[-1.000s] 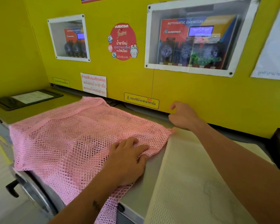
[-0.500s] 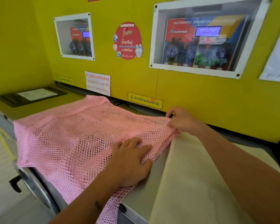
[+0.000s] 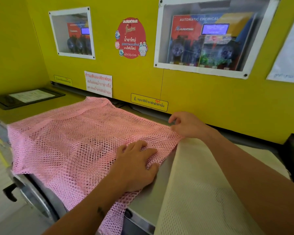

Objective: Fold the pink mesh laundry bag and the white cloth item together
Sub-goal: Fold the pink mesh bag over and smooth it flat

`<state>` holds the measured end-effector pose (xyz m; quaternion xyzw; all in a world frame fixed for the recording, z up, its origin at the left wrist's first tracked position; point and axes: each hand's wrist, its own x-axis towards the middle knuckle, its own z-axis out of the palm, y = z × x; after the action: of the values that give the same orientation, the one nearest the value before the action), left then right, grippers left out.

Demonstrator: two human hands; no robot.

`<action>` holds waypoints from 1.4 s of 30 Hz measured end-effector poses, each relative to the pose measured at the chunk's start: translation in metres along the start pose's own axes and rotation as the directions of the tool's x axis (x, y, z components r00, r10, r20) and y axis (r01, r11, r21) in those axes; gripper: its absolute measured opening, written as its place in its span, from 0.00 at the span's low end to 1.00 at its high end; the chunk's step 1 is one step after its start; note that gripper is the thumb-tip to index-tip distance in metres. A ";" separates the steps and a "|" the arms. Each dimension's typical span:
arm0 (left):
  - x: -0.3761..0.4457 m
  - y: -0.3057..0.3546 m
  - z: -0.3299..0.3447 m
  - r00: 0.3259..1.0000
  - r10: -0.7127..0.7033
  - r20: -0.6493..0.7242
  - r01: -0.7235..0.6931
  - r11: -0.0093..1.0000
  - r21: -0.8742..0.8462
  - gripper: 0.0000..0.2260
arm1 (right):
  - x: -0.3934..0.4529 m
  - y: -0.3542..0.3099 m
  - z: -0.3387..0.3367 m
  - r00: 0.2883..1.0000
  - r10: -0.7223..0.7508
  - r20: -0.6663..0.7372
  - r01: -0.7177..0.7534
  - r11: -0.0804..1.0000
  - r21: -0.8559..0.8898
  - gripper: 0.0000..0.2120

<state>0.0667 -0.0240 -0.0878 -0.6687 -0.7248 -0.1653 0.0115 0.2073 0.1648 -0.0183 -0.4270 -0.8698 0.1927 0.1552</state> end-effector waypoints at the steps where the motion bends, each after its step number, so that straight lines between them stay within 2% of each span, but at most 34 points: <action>1: 0.001 -0.001 0.000 1.000 0.004 -0.003 -0.004 1.000 -0.017 0.26 | -0.002 0.000 0.002 0.994 -0.017 0.107 0.018 1.000 -0.006 0.10; 2: 0.001 -0.001 -0.001 1.000 0.005 -0.007 -0.005 0.998 -0.058 0.25 | -0.002 0.001 0.005 0.983 -0.005 0.182 0.019 0.997 -0.074 0.09; 3: 0.000 -0.002 -0.003 1.000 0.005 -0.012 -0.007 0.991 -0.135 0.24 | 0.001 0.003 0.009 0.981 0.020 0.192 0.014 0.985 -0.171 0.09; 5: -0.002 -0.006 -0.011 1.000 0.005 -0.025 -0.014 0.935 -0.355 0.20 | 0.007 0.001 0.015 0.993 0.055 0.103 -0.016 0.938 -0.346 0.09; 7: -0.007 -0.013 -0.025 0.999 -0.004 -0.048 -0.020 0.863 -0.505 0.16 | 0.014 -0.016 0.022 0.998 0.004 0.066 0.019 0.938 -0.346 0.09; 9: -0.013 -0.025 -0.044 0.995 -0.035 -0.094 -0.026 0.818 -0.575 0.12 | 0.016 -0.044 0.031 0.990 -0.089 0.111 0.113 0.965 -0.235 0.09; 12: -0.022 -0.060 -0.069 0.968 -0.081 -0.238 -0.049 0.866 -0.497 0.11 | 0.021 -0.090 0.053 0.958 -0.214 0.190 0.239 0.963 -0.124 0.11; 14: -0.026 -0.095 -0.074 0.931 -0.140 -0.336 0.002 0.925 -0.379 0.12 | 0.026 -0.119 0.072 0.944 -0.236 0.231 0.258 0.964 -0.067 0.16; 15: -0.028 -0.115 -0.073 0.926 -0.170 -0.338 0.057 0.946 -0.319 0.15 | 0.029 -0.129 0.083 0.937 -0.227 0.267 0.254 0.965 -0.071 0.18; 17: -0.036 -0.154 -0.070 0.959 -0.217 -0.180 0.188 0.968 -0.166 0.22 | 0.044 -0.143 0.100 0.923 -0.174 0.342 0.250 0.950 -0.190 0.18; 18: -0.040 -0.170 -0.067 0.974 -0.210 -0.090 0.198 0.973 -0.120 0.24 | 0.051 -0.151 0.103 0.927 -0.116 0.357 0.221 0.938 -0.268 0.18; 19: -0.044 -0.186 -0.064 0.984 -0.172 -0.055 0.163 0.976 -0.147 0.25 | 0.060 -0.160 0.105 0.932 -0.064 0.358 0.193 0.922 -0.337 0.16; 21: -0.052 -0.212 -0.066 0.980 -0.140 -0.141 0.083 0.933 -0.349 0.19 | 0.073 -0.185 0.106 0.956 -0.014 0.293 0.157 0.867 -0.473 0.14; 22: -0.055 -0.226 -0.068 0.963 -0.171 -0.206 0.067 0.899 -0.433 0.16 | 0.080 -0.198 0.110 0.970 -0.034 0.240 0.153 0.854 -0.498 0.13; 24: -0.056 -0.259 -0.071 0.900 -0.264 -0.346 0.068 0.871 -0.487 0.13 | 0.090 -0.226 0.126 0.972 -0.119 0.205 0.190 0.908 -0.374 0.14; 27: -0.056 -0.310 -0.068 0.775 -0.423 -0.470 0.249 0.888 -0.387 0.16 | 0.103 -0.261 0.164 0.926 -0.173 0.336 0.228 0.965 -0.131 0.29; 28: -0.057 -0.326 -0.066 0.753 -0.474 -0.456 0.331 0.872 -0.361 0.19 | 0.109 -0.267 0.178 0.912 -0.167 0.375 0.231 0.964 -0.132 0.33; 30: -0.060 -0.354 -0.061 0.727 -0.552 -0.409 0.429 0.830 -0.357 0.20 | 0.119 -0.271 0.202 0.907 -0.129 0.401 0.234 0.946 -0.225 0.33; 34: -0.057 -0.396 -0.057 0.605 -0.705 -0.370 0.427 0.679 -0.598 0.18 | 0.130 -0.265 0.227 0.946 -0.075 0.314 0.200 0.900 -0.388 0.32; 36: -0.053 -0.405 -0.059 0.610 -0.734 -0.300 0.416 0.618 -0.667 0.18 | 0.131 -0.263 0.228 0.952 -0.080 0.297 0.196 0.901 -0.387 0.32; 40: -0.049 -0.417 -0.070 0.602 -0.707 -0.370 0.353 0.652 -0.671 0.12 | 0.134 -0.263 0.227 0.955 -0.090 0.281 0.194 0.910 -0.368 0.32; 42: -0.044 -0.422 -0.080 0.554 -0.707 -0.440 0.350 0.677 -0.647 0.10 | 0.136 -0.263 0.226 0.951 -0.083 0.297 0.193 0.912 -0.363 0.33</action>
<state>-0.3561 -0.1081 -0.1176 -0.2825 -0.7756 -0.5627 0.0458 -0.1501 0.0805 -0.0791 -0.3552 -0.9317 0.0628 -0.0416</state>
